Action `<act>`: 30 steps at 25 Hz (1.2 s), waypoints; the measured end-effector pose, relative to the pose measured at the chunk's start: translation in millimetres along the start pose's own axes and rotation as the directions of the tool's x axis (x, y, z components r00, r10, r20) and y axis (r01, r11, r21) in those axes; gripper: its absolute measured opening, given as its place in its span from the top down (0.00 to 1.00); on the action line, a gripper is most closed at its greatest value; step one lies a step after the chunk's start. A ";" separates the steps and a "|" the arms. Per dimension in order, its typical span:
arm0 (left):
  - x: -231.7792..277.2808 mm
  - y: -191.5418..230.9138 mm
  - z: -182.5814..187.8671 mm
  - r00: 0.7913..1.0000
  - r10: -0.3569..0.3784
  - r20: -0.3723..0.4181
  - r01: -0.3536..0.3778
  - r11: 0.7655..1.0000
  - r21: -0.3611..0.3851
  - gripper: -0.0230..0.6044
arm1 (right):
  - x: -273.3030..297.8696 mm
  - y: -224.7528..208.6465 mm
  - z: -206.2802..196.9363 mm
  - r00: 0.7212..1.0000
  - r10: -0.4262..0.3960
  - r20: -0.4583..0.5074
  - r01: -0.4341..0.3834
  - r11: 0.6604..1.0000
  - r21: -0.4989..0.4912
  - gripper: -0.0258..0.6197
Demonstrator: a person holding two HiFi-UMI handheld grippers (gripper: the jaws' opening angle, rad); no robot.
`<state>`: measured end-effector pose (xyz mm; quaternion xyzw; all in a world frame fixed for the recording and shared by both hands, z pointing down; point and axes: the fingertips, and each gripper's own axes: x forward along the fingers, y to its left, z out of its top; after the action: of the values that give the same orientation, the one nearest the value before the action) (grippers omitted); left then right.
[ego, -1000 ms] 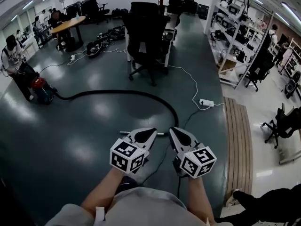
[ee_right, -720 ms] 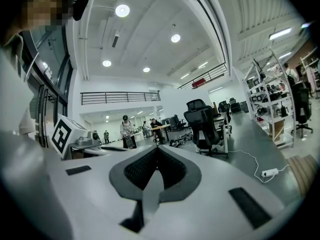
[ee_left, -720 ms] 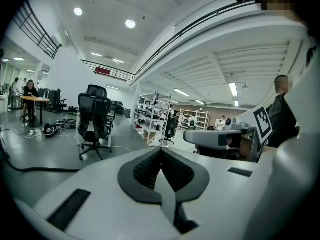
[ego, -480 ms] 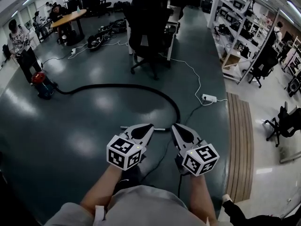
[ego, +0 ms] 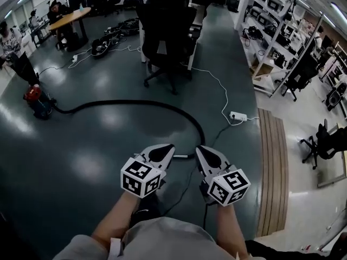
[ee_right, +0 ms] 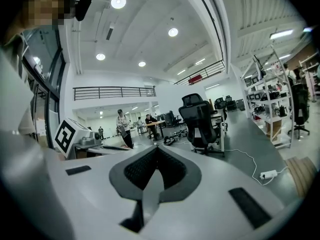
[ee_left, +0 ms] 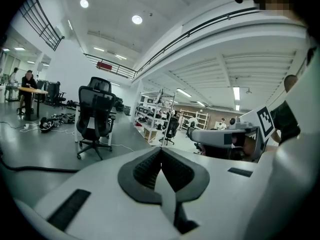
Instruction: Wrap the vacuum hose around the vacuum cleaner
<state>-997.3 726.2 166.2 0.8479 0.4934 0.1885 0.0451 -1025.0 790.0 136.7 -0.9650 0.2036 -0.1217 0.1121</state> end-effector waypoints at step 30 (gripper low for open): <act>93.6 211.2 86.3 0.993 -0.117 -0.001 0.116 0.988 0.100 0.95 | 220.8 -84.3 40.6 0.983 -0.160 -0.087 0.160 0.987 -0.010 0.95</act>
<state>-751.3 708.1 167.6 0.8192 0.5509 0.1586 0.0148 -786.9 779.2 162.6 -0.9721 0.1305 -0.1722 0.0916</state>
